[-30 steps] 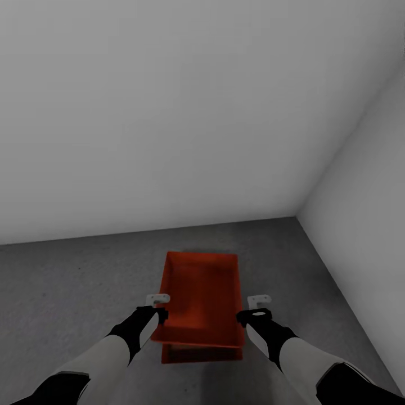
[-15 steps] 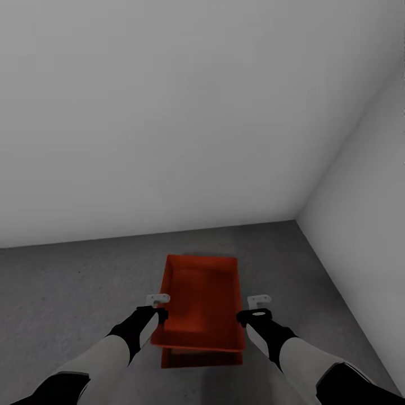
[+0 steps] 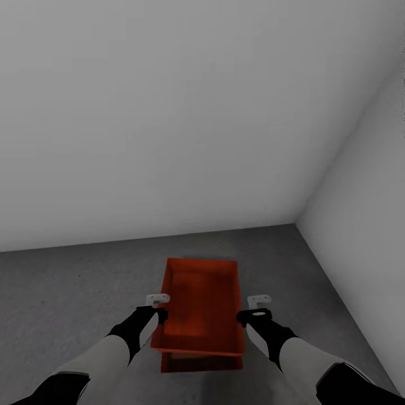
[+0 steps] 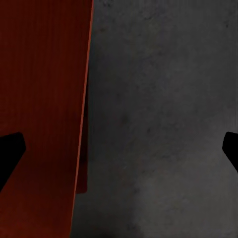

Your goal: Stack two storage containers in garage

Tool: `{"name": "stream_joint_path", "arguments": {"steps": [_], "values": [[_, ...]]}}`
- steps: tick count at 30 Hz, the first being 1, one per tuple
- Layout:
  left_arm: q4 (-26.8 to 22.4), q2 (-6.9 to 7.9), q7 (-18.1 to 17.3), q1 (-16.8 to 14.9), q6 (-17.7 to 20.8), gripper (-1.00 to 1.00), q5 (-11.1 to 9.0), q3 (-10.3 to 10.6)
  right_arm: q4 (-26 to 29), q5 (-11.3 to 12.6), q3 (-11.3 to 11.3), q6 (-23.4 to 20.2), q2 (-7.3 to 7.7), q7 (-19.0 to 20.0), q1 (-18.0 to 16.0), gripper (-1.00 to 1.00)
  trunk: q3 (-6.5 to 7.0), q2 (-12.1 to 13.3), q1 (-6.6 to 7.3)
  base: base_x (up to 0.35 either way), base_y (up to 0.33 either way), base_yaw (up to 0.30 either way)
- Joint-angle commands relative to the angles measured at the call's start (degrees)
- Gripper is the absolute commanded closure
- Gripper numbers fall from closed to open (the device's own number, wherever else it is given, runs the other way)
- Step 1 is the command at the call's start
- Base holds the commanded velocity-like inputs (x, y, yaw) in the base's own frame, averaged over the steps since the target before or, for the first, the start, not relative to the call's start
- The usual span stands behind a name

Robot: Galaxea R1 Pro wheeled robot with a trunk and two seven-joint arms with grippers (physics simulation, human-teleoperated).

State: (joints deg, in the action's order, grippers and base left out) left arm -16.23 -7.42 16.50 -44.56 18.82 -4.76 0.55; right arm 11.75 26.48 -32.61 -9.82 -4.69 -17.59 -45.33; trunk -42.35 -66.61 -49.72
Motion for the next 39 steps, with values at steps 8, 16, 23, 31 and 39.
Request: {"name": "stream_joint_path", "arguments": {"steps": [8,16,23,31,39], "values": [[-0.11,0.01,0.33,0.0,0.25,-1.0,-0.51,0.08,0.12,0.33,-0.5,-0.38,0.03,-0.37,-0.02,-1.0,0.68,-0.03,0.0,0.0,0.0,0.0],[-0.11,0.02,0.29,0.0,0.25,-1.0,-0.51,0.15,0.12,0.33,-0.52,-0.38,0.03,-0.37,-0.02,-1.0,1.39,-0.03,0.0,0.0,0.0,0.0],[-0.11,-0.05,0.32,0.0,0.25,-1.0,-0.51,0.17,0.12,0.33,-0.48,-0.44,0.09,-0.35,-0.02,-1.0,1.83,-0.03,0.0,-0.073,0.0,0.0],[-0.11,-0.05,0.35,0.0,0.25,-1.0,-0.51,0.23,0.12,0.33,-0.45,-0.45,0.12,-0.36,-0.02,-1.0,1.88,-0.03,0.0,-0.287,0.0,0.0],[-0.11,-0.05,0.37,0.0,0.25,-1.0,-0.51,0.24,0.12,0.33,-0.43,-0.45,0.12,-0.35,-0.02,-1.0,1.88,-0.03,0.0,-0.314,0.0,0.0]]}}
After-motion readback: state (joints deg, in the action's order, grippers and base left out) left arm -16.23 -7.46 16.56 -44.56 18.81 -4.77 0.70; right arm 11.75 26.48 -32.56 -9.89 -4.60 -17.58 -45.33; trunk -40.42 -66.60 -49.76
